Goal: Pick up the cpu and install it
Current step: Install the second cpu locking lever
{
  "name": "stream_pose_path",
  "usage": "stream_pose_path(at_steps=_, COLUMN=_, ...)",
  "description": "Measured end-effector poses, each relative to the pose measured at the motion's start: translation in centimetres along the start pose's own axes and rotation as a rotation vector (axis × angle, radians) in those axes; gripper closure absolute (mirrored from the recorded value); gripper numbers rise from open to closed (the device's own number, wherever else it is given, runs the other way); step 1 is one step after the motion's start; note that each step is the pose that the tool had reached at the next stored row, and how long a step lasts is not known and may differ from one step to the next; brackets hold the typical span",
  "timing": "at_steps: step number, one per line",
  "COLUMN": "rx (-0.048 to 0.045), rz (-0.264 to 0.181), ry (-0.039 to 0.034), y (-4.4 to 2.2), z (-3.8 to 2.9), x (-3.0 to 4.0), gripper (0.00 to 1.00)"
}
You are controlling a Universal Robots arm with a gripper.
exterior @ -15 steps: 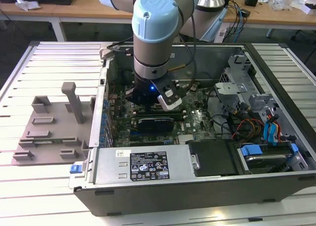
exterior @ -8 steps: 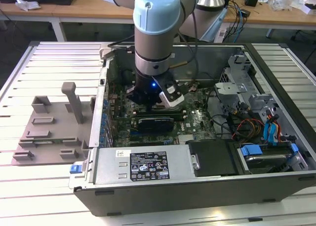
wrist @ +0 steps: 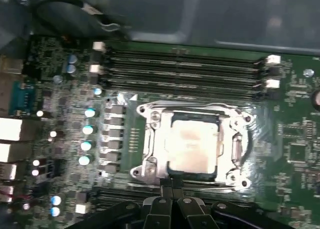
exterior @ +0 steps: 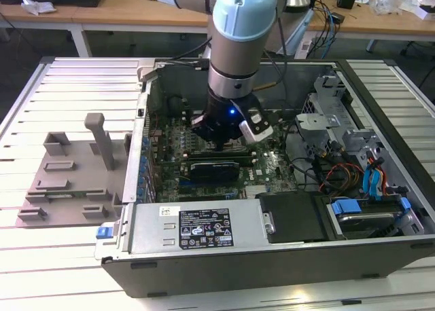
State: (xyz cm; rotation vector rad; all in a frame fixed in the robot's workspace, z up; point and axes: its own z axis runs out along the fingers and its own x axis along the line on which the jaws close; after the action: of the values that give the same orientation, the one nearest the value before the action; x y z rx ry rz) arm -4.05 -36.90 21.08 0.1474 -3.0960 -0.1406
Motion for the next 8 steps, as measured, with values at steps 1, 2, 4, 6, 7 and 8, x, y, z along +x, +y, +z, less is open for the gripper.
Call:
stream_pose_path(at_steps=1, rx=0.0030, rz=0.000, ry=0.0035, y=0.11, z=0.00, x=-0.45, gripper=0.89)
stream_pose_path(at_steps=2, rx=0.0104, rz=0.001, ry=0.0097, y=0.41, z=-0.01, x=-1.31, gripper=0.89)
stream_pose_path(at_steps=4, rx=0.0233, rz=0.003, ry=0.0183, y=0.88, z=0.00, x=-2.55, gripper=0.89)
stream_pose_path(at_steps=6, rx=0.0354, rz=0.003, ry=0.0220, y=1.19, z=-0.02, x=-3.21, gripper=0.89)
stream_pose_path(at_steps=7, rx=0.0403, rz=0.004, ry=0.0235, y=1.29, z=-0.03, x=-3.53, gripper=0.89)
stream_pose_path(at_steps=8, rx=0.0442, rz=0.004, ry=0.0255, y=1.35, z=-0.03, x=-3.86, gripper=0.89)
